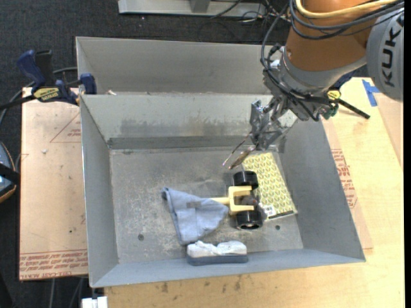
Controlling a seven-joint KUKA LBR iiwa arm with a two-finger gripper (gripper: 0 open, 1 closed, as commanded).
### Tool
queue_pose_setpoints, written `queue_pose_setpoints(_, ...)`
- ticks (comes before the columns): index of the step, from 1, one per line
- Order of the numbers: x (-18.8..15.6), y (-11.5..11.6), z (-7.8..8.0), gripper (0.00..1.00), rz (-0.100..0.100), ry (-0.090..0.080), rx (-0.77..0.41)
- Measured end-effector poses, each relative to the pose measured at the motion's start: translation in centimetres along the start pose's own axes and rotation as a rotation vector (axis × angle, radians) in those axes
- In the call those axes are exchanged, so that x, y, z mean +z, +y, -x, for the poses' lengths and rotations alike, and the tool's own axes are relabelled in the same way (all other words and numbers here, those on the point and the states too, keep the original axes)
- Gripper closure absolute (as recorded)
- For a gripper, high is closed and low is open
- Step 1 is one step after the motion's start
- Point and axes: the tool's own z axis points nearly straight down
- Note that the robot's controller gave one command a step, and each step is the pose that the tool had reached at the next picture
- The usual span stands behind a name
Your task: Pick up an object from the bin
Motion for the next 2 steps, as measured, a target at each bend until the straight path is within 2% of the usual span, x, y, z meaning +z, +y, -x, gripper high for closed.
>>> queue_pose_setpoints(1, 6.0, 0.6, 0.0, 1.0, 0.002, 0.003, -0.023)
queue_pose_setpoints(2, 9.0, -1.4, -2.0, 1.0, 0.008, 0.009, -0.076)
